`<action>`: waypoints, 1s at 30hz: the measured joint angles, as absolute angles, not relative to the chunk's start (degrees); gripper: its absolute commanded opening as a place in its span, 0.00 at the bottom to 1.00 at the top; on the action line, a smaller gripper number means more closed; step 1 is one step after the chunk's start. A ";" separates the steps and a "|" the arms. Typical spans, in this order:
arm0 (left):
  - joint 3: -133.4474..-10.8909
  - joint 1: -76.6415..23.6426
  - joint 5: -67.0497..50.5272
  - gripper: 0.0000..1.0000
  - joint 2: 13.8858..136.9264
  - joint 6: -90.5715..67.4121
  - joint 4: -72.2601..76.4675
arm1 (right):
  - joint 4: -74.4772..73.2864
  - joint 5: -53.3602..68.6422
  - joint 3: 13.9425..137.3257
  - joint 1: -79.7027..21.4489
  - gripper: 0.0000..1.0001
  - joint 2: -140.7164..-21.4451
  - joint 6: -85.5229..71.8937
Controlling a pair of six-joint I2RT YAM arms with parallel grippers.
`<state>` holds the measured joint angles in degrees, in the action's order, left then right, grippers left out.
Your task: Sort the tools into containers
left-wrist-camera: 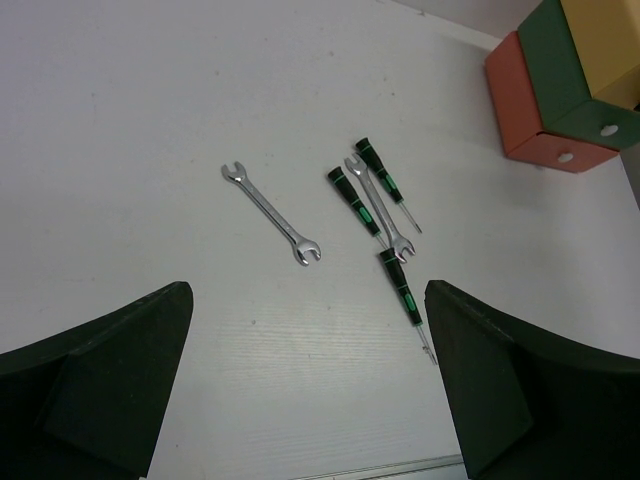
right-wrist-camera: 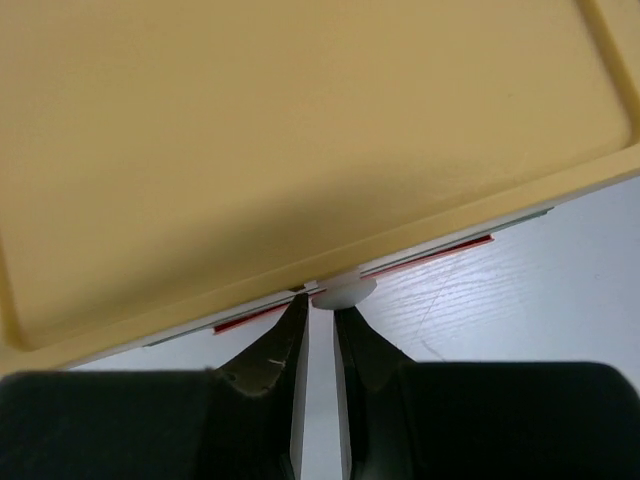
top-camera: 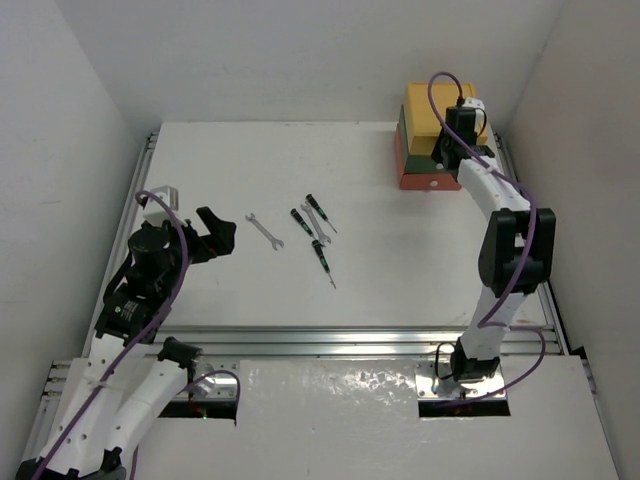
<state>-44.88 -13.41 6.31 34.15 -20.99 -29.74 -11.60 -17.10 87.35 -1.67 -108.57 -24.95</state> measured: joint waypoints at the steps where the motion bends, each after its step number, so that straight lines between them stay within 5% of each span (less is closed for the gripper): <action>1: -44.88 -13.41 6.28 1.00 34.20 -20.97 -29.74 | -11.62 -16.75 87.46 -1.52 0.18 -109.14 -24.53; 9: -44.88 -13.41 6.09 1.00 34.54 -20.82 -29.71 | -4.54 -13.21 74.19 -1.15 0.43 -102.26 -22.39; 30: -44.88 -13.41 4.73 1.00 35.44 -20.78 -29.65 | 6.31 -2.76 67.79 1.69 0.50 -108.57 -6.35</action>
